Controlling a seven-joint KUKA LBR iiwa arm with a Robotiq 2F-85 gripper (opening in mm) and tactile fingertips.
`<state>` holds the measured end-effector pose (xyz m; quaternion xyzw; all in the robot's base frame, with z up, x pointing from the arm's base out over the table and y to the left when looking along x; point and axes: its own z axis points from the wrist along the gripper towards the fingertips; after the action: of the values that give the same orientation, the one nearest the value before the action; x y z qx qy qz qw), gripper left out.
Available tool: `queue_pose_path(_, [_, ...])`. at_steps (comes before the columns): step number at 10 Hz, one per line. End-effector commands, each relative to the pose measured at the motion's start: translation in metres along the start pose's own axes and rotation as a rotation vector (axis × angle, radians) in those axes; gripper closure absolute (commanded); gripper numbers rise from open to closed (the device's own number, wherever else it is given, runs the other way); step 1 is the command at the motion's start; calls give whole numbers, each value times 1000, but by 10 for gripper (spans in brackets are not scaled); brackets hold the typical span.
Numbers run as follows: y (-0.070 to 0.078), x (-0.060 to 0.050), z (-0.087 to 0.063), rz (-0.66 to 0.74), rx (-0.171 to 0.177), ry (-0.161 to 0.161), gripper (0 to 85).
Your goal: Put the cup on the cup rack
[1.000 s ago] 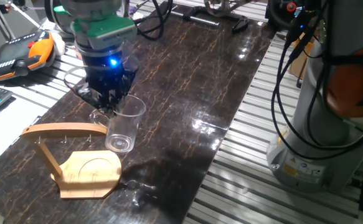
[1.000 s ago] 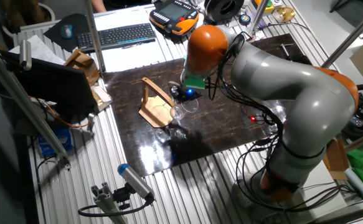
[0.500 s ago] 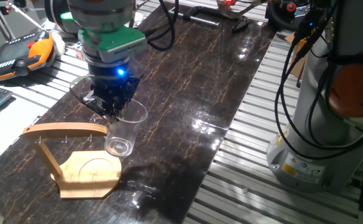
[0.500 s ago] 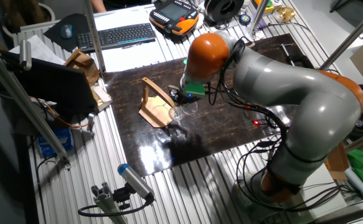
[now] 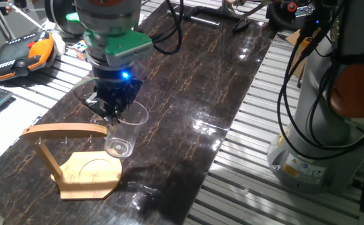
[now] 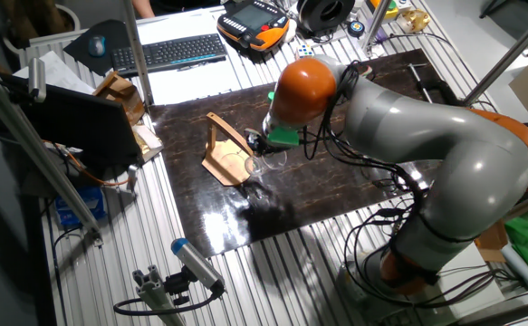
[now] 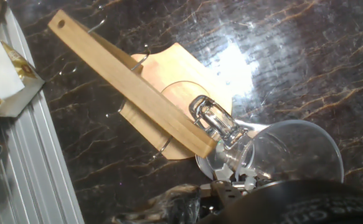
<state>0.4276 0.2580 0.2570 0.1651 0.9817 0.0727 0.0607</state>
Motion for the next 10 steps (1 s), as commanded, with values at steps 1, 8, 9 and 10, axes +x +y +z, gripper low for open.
queue_pose_path(1, [0,1,1,-3,-1,-5,840])
queue_pose_path(8, [2,5,13,-25,47,-11,767])
queue_pose_path(9, [2,4,14,-23,58,-7,650])
queue_pose_path(10, [2,3,16,-25,64,-3,600])
